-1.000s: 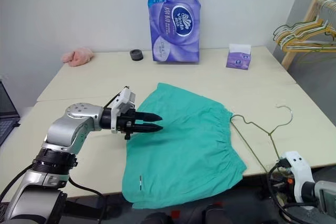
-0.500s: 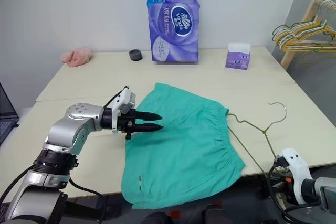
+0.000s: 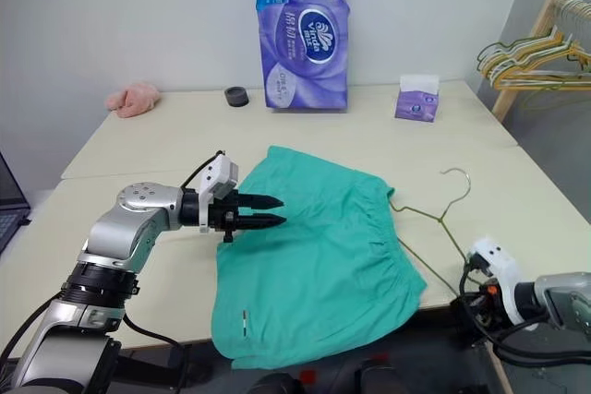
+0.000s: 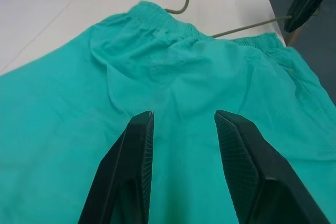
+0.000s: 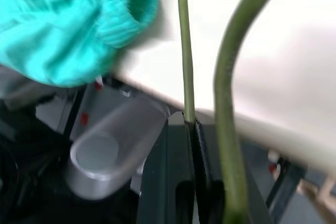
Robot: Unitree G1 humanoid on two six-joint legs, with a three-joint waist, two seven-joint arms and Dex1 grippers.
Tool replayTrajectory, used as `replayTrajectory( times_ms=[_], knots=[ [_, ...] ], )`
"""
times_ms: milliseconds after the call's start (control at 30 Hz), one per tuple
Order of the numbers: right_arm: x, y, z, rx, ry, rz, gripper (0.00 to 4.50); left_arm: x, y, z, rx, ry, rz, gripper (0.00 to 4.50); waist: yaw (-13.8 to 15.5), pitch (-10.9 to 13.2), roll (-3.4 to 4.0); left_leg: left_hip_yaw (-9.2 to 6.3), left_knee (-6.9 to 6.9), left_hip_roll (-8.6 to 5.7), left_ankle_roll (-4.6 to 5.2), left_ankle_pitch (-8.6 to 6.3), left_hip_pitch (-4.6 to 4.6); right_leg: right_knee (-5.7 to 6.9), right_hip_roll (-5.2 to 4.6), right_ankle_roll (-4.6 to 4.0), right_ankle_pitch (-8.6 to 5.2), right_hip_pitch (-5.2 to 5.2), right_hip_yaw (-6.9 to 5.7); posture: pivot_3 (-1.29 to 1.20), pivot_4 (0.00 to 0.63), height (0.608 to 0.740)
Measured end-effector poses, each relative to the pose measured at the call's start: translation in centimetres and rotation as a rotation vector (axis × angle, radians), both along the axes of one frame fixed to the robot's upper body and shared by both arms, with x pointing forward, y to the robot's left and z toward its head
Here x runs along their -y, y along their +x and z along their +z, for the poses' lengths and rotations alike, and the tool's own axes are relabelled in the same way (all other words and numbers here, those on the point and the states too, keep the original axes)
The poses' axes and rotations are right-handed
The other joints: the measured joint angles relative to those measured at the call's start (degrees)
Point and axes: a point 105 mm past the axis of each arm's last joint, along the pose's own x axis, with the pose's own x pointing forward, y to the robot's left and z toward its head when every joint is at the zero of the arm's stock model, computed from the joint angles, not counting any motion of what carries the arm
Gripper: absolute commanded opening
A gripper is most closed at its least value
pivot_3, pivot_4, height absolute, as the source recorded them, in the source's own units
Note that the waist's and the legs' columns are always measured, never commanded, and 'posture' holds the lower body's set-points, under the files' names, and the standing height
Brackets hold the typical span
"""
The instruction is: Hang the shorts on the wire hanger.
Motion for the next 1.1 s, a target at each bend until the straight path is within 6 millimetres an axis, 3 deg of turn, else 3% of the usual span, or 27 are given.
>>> replayTrajectory(
  times_ms=[133, 500, 633, 700, 767, 867, 1000, 1100],
  knots=[
    [0.0, 2.0, 1.0, 0.055, -0.001, 0.009, 0.00, -0.2, 0.4, 0.2, 0.029, 0.002, 0.031, 1.94, 0.13, 0.01, 0.01, -0.01, 0.00, 0.00, 0.00, 0.00, -0.02, -0.01, -0.02, -0.13, 0.08, -0.01, -0.01, -0.15, 0.068, 0.740],
    [-1.3, 4.5, 0.9, 0.192, -0.187, 0.218, 0.00, -0.3, 2.1, 1.1, 0.110, -0.023, 0.117, 1.94, 0.21, 0.01, 0.01, -0.02, 0.00, -0.01, 0.00, 0.00, -0.05, -0.01, -0.05, -0.14, 0.09, -0.05, -0.03, -0.14, 0.067, 0.740],
    [-0.2, 5.8, 0.1, 0.184, -0.272, 0.276, 0.00, -0.2, 2.2, 1.2, 0.116, -0.035, 0.118, 1.94, 0.17, 0.03, 0.04, 0.00, 0.00, -0.01, -0.01, 0.00, -0.04, -0.01, -0.06, -0.26, 0.16, -0.06, -0.04, -0.15, 0.059, 0.740],
    [1.4, 6.7, 0.1, 0.186, -0.378, 0.349, 0.00, 0.1, 2.4, 1.3, 0.125, -0.044, 0.116, 1.94, -0.01, 0.05, 0.11, 0.07, 0.01, -0.02, 0.00, 0.00, -0.03, -0.01, -0.08, -0.27, 0.16, -0.08, -0.03, -0.15, 0.059, 0.740],
    [2.2, 7.8, 0.6, 0.217, -0.455, 0.401, 0.00, 0.0, 2.5, 1.4, 0.131, -0.046, 0.124, 1.94, -0.05, 0.05, 0.10, 0.05, 0.00, -0.02, -0.01, 0.00, -0.03, 0.00, -0.07, -0.27, 0.16, -0.08, -0.04, -0.13, 0.052, 0.740],
    [2.0, 9.4, 1.9, 0.308, -0.525, 0.468, 0.00, -0.1, 2.9, 1.7, 0.152, -0.050, 0.142, 1.94, -0.03, 0.05, 0.11, 0.02, -0.01, -0.02, -0.01, 0.00, -0.04, 0.04, -0.07, -0.29, 0.17, -0.10, -0.04, -0.13, 0.051, 0.740],
    [1.0, 9.5, 2.9, 0.375, -0.558, 0.545, 0.00, -0.6, 3.3, 2.0, 0.175, -0.054, 0.182, 1.94, 0.14, 0.05, 0.11, -0.07, -0.02, -0.01, -0.02, -0.01, -0.07, 0.04, -0.08, -0.30, 0.18, -0.11, -0.10, -0.13, 0.050, 0.740],
    [1.4, 8.6, 3.0, 0.393, -0.605, 0.588, 0.00, -1.3, 3.7, 2.2, 0.194, -0.057, 0.224, 1.94, 0.41, 0.05, 0.11, -0.08, -0.01, -0.02, -0.05, -0.03, -0.08, 0.03, -0.12, -0.29, 0.18, -0.10, -0.11, -0.14, 0.050, 0.740]
  ],
)
